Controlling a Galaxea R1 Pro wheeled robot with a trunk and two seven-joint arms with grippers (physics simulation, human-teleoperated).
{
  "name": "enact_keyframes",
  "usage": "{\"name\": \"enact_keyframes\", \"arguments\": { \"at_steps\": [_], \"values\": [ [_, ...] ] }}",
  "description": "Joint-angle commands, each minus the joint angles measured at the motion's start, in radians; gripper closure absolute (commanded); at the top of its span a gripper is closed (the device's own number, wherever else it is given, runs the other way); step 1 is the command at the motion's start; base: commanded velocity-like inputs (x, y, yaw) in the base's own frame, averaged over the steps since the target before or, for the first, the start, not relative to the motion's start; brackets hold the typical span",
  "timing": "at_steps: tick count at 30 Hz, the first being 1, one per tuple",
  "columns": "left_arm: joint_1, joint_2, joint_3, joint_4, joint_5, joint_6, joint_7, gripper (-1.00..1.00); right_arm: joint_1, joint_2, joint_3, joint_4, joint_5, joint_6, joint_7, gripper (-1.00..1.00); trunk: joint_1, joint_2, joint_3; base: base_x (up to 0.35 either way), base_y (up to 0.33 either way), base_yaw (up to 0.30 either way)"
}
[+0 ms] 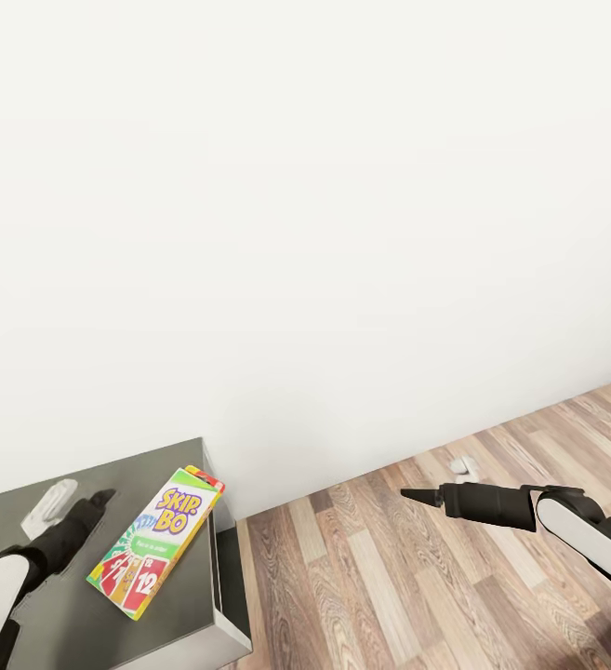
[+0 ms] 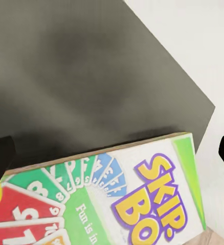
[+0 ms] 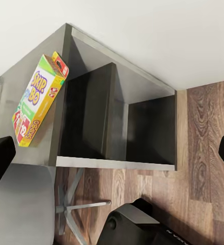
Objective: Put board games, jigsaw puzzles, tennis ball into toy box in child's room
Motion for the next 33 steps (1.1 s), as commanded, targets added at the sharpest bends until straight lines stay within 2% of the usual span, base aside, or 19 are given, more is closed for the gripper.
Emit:
{"name": "enact_keyframes", "arguments": {
  "at_steps": [1, 8, 11, 14, 17, 20, 22, 23, 25, 28, 30, 33],
  "values": [
    [-0.006, 0.005, 0.006, -0.005, 0.01, 0.005, 0.009, -1.0, -0.002, -0.001, 0.003, 0.0, -0.007, 0.003, 0.0, -1.0, 0.001, -0.002, -0.002, 0.0, 0.0, 0.0],
    [-0.058, 0.026, 0.015, 0.018, 0.01, 0.013, 0.012, -1.0, -0.002, -0.001, 0.003, -0.001, -0.007, 0.002, 0.002, -1.0, 0.001, -0.002, -0.002, 0.0, 0.0, 0.0],
    [-0.124, 0.035, 0.017, 0.08, 0.01, 0.026, 0.014, -1.0, -0.001, -0.001, 0.003, -0.001, -0.007, 0.002, 0.002, -1.0, 0.001, -0.002, -0.002, 0.0, 0.0, 0.0],
    [-0.151, 0.038, 0.018, 0.109, 0.01, 0.032, 0.014, -1.0, -0.001, -0.001, 0.003, -0.002, -0.007, 0.002, 0.002, -1.0, 0.001, -0.002, -0.002, 0.0, 0.0, 0.0],
    [-0.231, 0.042, 0.013, 0.211, 0.009, 0.051, 0.012, -1.0, -0.001, -0.002, 0.003, -0.005, -0.007, 0.001, 0.002, -1.0, 0.001, -0.002, -0.002, 0.0, 0.0, 0.0],
    [-0.255, 0.043, 0.006, 0.245, 0.008, 0.055, 0.012, -1.0, 0.0, -0.002, 0.003, -0.006, -0.007, 0.001, 0.002, -1.0, 0.001, -0.002, -0.002, 0.0, 0.0, 0.0],
    [-0.298, 0.044, -0.018, 0.304, 0.006, 0.062, 0.01, -1.0, 0.0, -0.005, 0.003, -0.008, -0.007, 0.001, 0.002, -1.0, 0.001, -0.002, -0.002, 0.0, 0.0, 0.0],
    [-0.298, 0.044, -0.018, 0.304, 0.006, 0.062, 0.01, -1.0, 0.0, -0.005, 0.003, -0.008, -0.007, 0.001, 0.002, -1.0, 0.001, -0.002, -0.002, 0.0, 0.0, 0.0],
    [-0.333, 0.044, -0.05, 0.347, 0.003, 0.065, 0.008, -1.0, 0.0, -0.006, 0.003, -0.01, -0.007, 0.001, 0.002, -1.0, 0.001, -0.002, -0.002, 0.0, 0.0, 0.0],
    [-0.347, 0.045, -0.067, 0.363, 0.002, 0.066, 0.008, -1.0, 0.0, -0.007, 0.003, -0.01, -0.007, 0.001, 0.002, -1.0, 0.001, -0.002, -0.002, 0.0, 0.0, 0.0],
    [-0.371, 0.045, -0.101, 0.387, 0.0, 0.068, 0.007, -1.0, 0.0, -0.007, 0.003, -0.011, -0.007, 0.001, 0.002, -1.0, 0.001, -0.002, -0.002, 0.0, 0.0, 0.0],
    [-0.381, 0.045, -0.118, 0.396, -0.001, 0.069, 0.006, -1.0, 0.0, -0.008, 0.003, -0.011, -0.007, 0.001, 0.002, -1.0, 0.001, -0.002, -0.002, 0.0, 0.0, 0.0]
  ]
}}
